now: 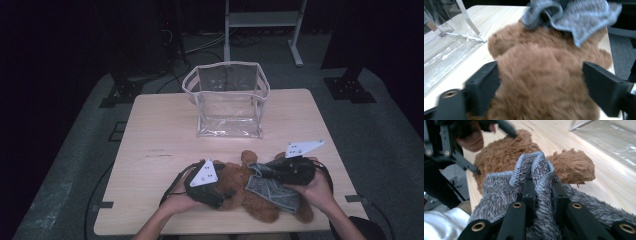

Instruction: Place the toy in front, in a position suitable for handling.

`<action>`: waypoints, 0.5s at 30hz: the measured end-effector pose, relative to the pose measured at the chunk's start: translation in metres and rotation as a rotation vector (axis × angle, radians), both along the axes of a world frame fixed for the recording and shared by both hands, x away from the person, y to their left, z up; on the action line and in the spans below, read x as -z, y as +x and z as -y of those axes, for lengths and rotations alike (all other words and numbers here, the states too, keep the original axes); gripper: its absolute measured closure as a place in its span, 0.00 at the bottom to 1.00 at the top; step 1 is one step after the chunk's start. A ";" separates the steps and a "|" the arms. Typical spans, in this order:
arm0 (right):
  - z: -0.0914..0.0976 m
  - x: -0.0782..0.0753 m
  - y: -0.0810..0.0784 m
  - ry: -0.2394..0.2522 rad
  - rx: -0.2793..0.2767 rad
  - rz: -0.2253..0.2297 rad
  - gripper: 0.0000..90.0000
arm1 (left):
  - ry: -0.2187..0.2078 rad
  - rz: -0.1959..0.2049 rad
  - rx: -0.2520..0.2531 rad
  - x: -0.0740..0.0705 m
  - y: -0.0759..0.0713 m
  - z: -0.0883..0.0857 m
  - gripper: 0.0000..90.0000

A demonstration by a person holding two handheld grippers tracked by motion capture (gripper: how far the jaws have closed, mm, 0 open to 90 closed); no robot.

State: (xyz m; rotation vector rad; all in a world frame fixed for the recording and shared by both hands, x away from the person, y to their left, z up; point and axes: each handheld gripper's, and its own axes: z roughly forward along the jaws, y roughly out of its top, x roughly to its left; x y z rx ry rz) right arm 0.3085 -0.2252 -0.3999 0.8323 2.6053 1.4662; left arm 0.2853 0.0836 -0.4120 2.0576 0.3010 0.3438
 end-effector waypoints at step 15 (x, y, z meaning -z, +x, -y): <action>-0.018 0.001 -0.010 -0.030 -0.040 0.083 0.85 | -0.033 -0.080 -0.036 0.006 0.006 -0.011 0.04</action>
